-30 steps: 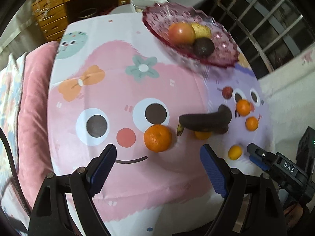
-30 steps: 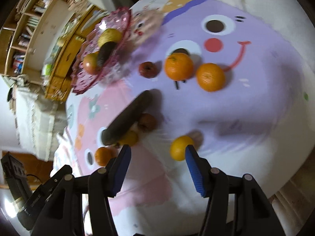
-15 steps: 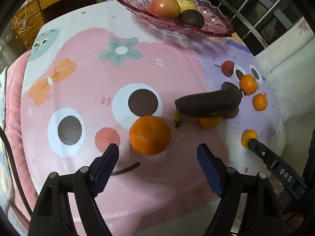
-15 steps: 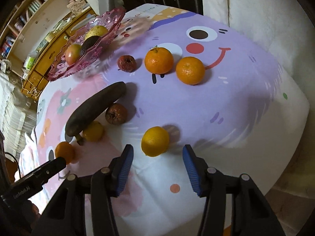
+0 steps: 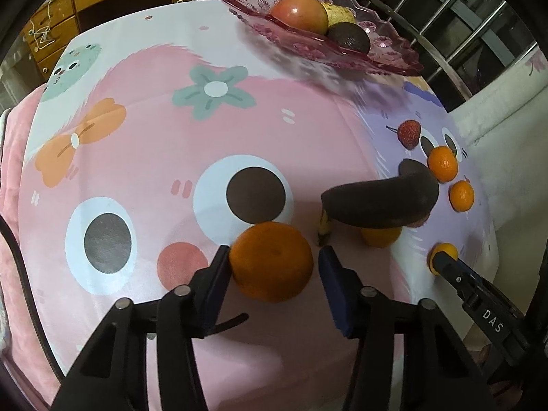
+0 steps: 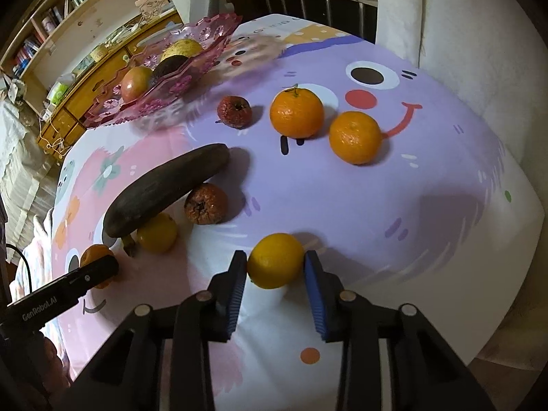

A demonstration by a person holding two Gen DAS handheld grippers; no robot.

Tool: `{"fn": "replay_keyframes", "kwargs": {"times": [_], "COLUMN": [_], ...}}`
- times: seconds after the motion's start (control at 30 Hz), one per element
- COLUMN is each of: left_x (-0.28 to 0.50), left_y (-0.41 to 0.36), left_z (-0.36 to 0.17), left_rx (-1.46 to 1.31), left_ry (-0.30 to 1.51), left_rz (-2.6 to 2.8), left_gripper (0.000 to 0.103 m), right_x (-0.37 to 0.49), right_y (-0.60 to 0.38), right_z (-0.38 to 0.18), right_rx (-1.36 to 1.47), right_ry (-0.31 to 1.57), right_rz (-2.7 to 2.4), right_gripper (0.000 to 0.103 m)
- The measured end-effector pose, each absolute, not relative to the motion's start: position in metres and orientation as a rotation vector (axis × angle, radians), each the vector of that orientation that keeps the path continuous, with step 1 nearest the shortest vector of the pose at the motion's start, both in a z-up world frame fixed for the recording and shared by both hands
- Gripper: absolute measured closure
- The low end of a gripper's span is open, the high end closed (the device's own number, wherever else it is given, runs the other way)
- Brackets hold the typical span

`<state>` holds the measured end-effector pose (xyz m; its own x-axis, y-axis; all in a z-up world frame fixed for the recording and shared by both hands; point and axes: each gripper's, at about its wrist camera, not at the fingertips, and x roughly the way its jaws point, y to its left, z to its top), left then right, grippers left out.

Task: Organize fruits
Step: 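Grasp the large orange with the left tool while the right tool grasps the yellow lemon, then carry the orange and lemon into the pink bowl and open both tools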

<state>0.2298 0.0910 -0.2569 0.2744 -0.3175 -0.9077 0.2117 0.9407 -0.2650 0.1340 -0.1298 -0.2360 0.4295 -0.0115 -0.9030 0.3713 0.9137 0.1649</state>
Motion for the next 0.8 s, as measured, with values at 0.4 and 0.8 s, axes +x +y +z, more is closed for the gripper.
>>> {"fn": "replay_keyframes", "kwargs": {"times": [0.4, 0.8], "left_x": [0.235, 0.259], "left_y": [0.096, 0.079], "left_z": [-0.248, -0.194], "left_rx": [-0.144, -0.179], "left_ry": [1.218, 1.092], "left_rz": [-0.305, -0.216], "left_gripper": [0.059, 0.060], "right_x": [0.153, 0.203], "right_y": [-0.130, -0.143], "right_z": [-0.212, -0.158], "right_rx": [0.285, 0.203], "right_ry": [1.091, 0.993], "right_rz": [-0.143, 0.036], "right_gripper": [0.070, 0.070]}}
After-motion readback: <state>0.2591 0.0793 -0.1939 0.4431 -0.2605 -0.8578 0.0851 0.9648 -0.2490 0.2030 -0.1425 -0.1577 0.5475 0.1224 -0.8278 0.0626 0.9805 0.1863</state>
